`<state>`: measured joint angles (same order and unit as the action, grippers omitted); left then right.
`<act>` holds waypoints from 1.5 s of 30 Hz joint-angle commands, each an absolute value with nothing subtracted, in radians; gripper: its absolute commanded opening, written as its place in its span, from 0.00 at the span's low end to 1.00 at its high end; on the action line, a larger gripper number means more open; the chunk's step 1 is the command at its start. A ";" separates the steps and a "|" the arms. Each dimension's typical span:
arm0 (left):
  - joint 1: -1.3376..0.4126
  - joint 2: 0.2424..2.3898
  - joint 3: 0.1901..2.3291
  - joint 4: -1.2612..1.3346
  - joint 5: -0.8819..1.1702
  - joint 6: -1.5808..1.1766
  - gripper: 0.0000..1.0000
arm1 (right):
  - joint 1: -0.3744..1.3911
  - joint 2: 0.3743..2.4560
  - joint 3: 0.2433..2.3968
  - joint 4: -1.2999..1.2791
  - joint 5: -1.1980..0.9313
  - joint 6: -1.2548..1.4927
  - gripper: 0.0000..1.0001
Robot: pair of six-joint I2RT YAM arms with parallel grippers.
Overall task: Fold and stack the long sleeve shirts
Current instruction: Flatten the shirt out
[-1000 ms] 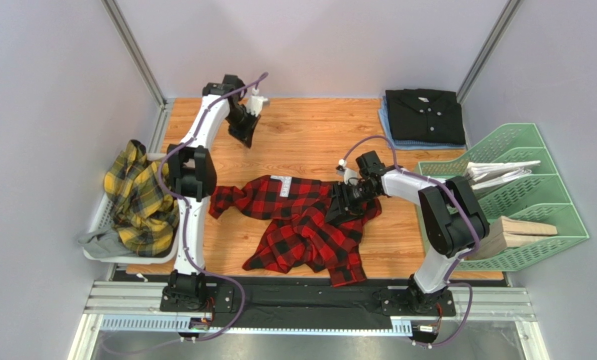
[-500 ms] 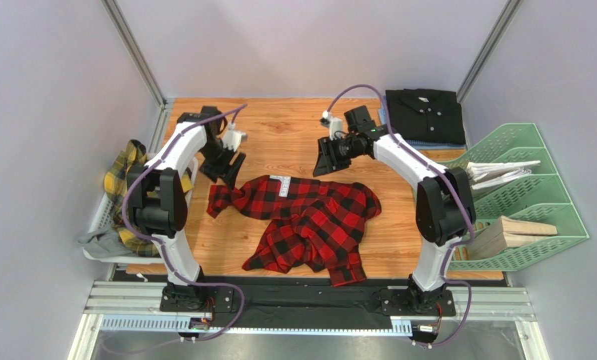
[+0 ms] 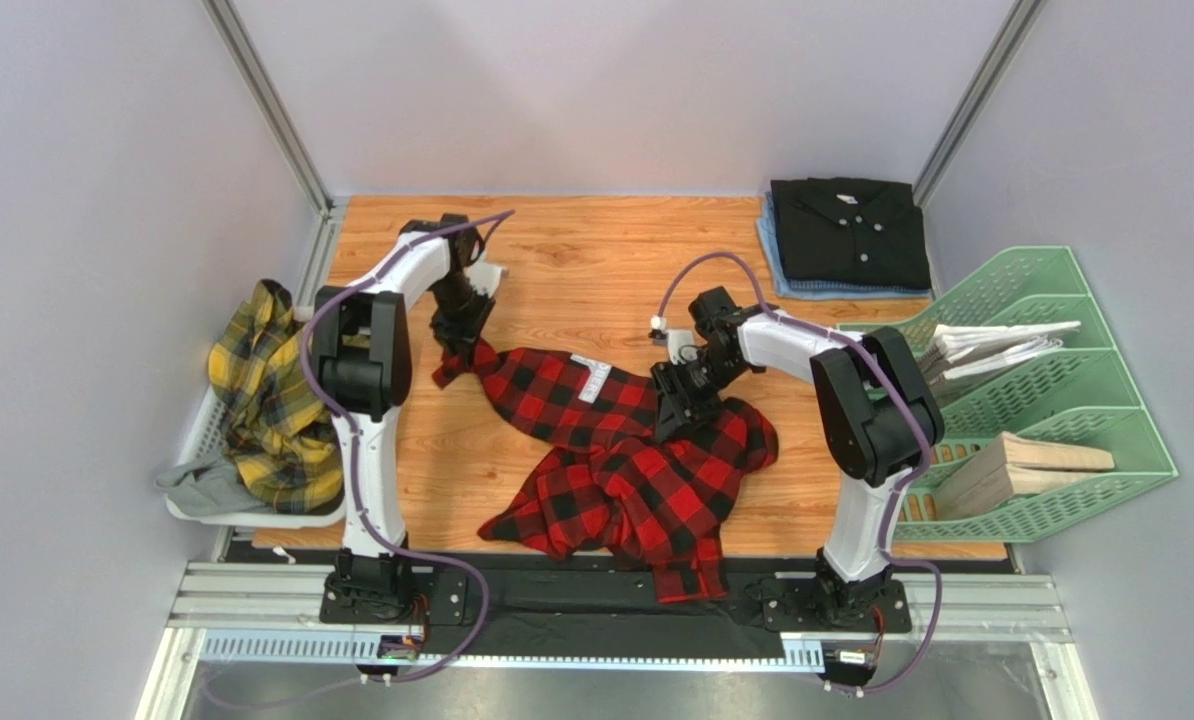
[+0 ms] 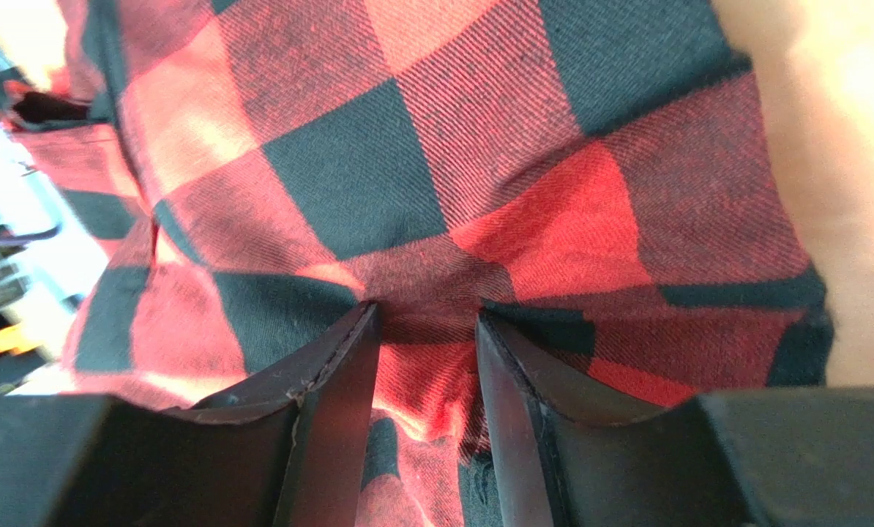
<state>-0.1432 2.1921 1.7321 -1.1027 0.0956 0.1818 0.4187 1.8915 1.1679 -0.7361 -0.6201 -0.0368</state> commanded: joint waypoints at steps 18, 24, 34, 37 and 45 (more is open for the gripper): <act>-0.161 2.033 2.116 -0.943 0.649 0.295 0.00 | 0.403 1.969 1.518 -0.640 -0.529 -0.044 0.76; -0.161 1.997 2.085 -0.953 0.676 0.316 0.00 | 0.433 2.109 1.597 -0.608 -0.545 -0.051 0.76; -0.160 2.000 2.079 -0.956 0.646 0.348 0.00 | 0.439 2.195 1.620 -0.555 -0.771 -0.061 0.72; -0.156 2.011 2.079 -0.957 0.638 0.353 0.00 | 0.440 2.221 1.623 -0.517 -0.785 -0.040 0.72; -0.132 2.013 2.117 -0.956 0.669 0.339 0.00 | 0.446 2.329 1.724 -0.508 -0.871 0.046 0.58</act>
